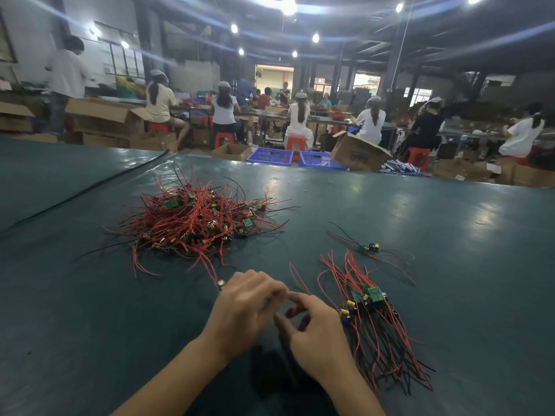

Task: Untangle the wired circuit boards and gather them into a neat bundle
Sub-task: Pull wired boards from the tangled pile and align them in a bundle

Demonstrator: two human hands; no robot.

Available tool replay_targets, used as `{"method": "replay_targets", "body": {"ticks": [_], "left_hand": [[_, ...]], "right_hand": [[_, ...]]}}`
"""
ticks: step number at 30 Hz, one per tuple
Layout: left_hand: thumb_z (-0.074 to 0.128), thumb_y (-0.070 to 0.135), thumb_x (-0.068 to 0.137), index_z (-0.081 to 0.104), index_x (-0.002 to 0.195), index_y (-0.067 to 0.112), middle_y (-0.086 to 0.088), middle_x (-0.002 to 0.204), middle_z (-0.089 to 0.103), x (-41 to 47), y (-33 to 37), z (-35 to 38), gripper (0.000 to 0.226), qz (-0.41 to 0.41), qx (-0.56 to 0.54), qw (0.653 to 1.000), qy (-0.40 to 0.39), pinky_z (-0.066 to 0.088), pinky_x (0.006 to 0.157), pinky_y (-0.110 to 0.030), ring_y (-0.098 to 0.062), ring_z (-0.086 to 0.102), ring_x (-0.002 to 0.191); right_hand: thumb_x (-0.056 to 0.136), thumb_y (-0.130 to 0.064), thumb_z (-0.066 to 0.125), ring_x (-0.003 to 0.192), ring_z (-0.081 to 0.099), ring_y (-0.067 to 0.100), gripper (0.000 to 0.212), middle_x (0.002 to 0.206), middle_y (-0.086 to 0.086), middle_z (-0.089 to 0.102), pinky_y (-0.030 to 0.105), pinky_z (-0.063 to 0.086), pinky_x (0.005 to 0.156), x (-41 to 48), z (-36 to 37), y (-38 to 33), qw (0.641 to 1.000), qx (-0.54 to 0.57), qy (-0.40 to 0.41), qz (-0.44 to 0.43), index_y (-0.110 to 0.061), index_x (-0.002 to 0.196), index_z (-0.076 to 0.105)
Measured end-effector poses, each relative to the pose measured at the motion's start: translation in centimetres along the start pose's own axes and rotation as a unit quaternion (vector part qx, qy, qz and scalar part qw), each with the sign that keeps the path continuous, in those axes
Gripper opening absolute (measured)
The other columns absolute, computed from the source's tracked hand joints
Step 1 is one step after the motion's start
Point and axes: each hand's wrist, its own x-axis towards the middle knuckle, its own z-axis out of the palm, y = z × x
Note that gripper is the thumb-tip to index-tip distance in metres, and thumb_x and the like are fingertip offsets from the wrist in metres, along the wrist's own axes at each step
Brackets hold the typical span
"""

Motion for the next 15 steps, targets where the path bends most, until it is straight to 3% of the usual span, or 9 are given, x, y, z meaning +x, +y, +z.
{"method": "replay_targets", "body": {"ticks": [3, 7, 10, 13, 15], "left_hand": [[0.059, 0.028, 0.093, 0.07, 0.09, 0.018, 0.007, 0.086, 0.064, -0.4, 1.3, 0.8, 0.015, 0.04, -0.006, 0.999, -0.004, 0.039, 0.073, -0.028, -0.014, 0.057, 0.075], [0.059, 0.03, 0.093, 0.072, 0.091, 0.017, 0.005, 0.087, 0.063, -0.5, 1.6, 0.5, 0.019, 0.023, -0.012, 0.999, 0.027, 0.041, 0.072, -0.028, -0.014, 0.057, 0.078], [0.057, 0.031, 0.093, 0.064, 0.077, 0.013, 0.006, 0.076, 0.058, -0.4, 1.5, 0.3, 0.026, -0.013, -0.044, 0.998, 0.049, 0.044, 0.062, -0.03, -0.014, 0.053, 0.068], [0.039, 0.05, 0.098, 0.055, 0.058, 0.016, 0.008, 0.056, 0.053, -0.5, 1.2, -0.2, 0.055, -0.104, -0.119, 0.987, 0.011, 0.044, 0.051, -0.034, -0.01, 0.05, 0.051], [0.029, 0.067, 0.092, 0.062, 0.052, 0.016, 0.004, 0.052, 0.062, -0.4, 1.2, -0.4, 0.073, -0.229, -0.192, 0.953, -0.056, 0.045, 0.049, -0.028, -0.008, 0.057, 0.046]], "right_hand": [[0.073, -0.018, 0.064, 0.065, 0.055, -0.003, 0.024, 0.072, -0.018, 0.066, 0.022, 0.044, 0.059, 0.1, 0.7, 0.0, 0.994, 0.097, -0.03, -0.032, -0.04, 0.08, 0.069], [0.088, -0.006, 0.065, 0.066, 0.056, 0.009, 0.032, 0.064, -0.005, 0.065, 0.039, 0.044, 0.06, 0.2, 0.9, 0.1, 0.971, 0.237, -0.005, 0.002, -0.03, 0.067, 0.073], [0.093, -0.012, 0.063, 0.058, 0.06, 0.006, 0.026, 0.064, 0.001, 0.071, 0.023, 0.049, 0.058, 0.4, 0.4, -0.1, 0.956, 0.286, 0.045, 0.04, -0.017, 0.071, 0.076], [0.094, -0.019, 0.06, 0.056, 0.061, 0.006, 0.023, 0.069, 0.004, 0.073, 0.018, 0.047, 0.05, 0.7, -0.3, -0.6, 0.937, 0.322, 0.113, 0.081, -0.012, 0.077, 0.075], [0.095, -0.021, 0.058, 0.056, 0.06, 0.006, 0.024, 0.071, 0.005, 0.073, 0.018, 0.046, 0.046, 0.8, -0.5, -0.7, 0.924, 0.345, 0.134, 0.097, -0.011, 0.08, 0.074]]}}
